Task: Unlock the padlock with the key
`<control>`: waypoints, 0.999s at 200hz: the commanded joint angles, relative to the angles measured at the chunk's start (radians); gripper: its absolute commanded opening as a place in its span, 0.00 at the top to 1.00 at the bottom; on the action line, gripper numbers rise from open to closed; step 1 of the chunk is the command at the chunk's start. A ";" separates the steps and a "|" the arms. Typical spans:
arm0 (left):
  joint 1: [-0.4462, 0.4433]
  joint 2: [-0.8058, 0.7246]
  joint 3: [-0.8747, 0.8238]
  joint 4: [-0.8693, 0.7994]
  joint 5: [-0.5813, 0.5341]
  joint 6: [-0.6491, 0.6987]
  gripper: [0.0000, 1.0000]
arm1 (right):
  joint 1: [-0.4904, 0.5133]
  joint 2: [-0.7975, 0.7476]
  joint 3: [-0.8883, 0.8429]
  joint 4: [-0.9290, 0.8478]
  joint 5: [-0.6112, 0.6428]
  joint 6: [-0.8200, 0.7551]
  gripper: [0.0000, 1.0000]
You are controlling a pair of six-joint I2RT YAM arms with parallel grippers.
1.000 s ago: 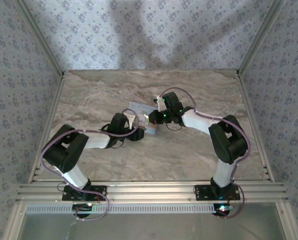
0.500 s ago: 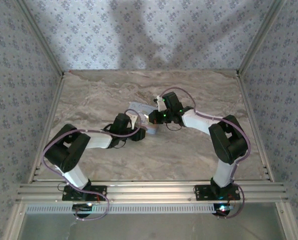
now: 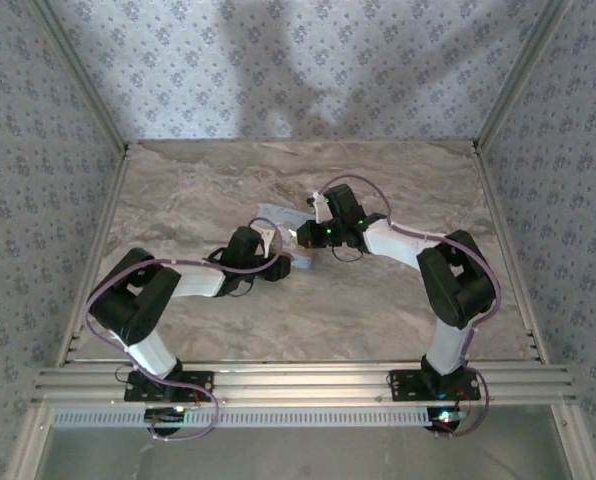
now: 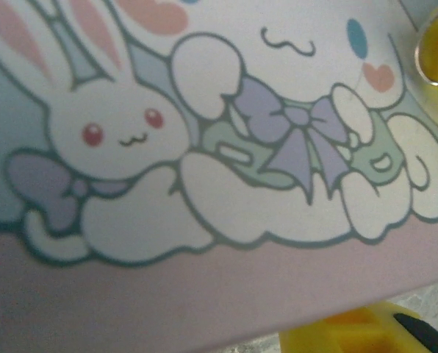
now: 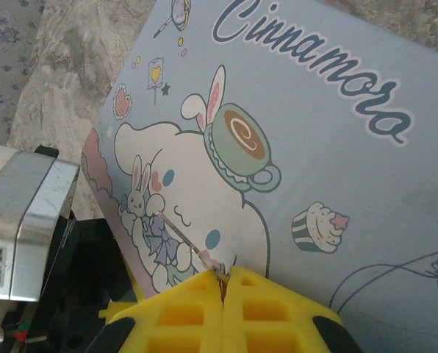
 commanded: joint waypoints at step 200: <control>-0.006 -0.173 0.087 -0.213 0.106 -0.216 0.82 | 0.045 -0.400 -0.341 0.149 0.207 -0.157 1.00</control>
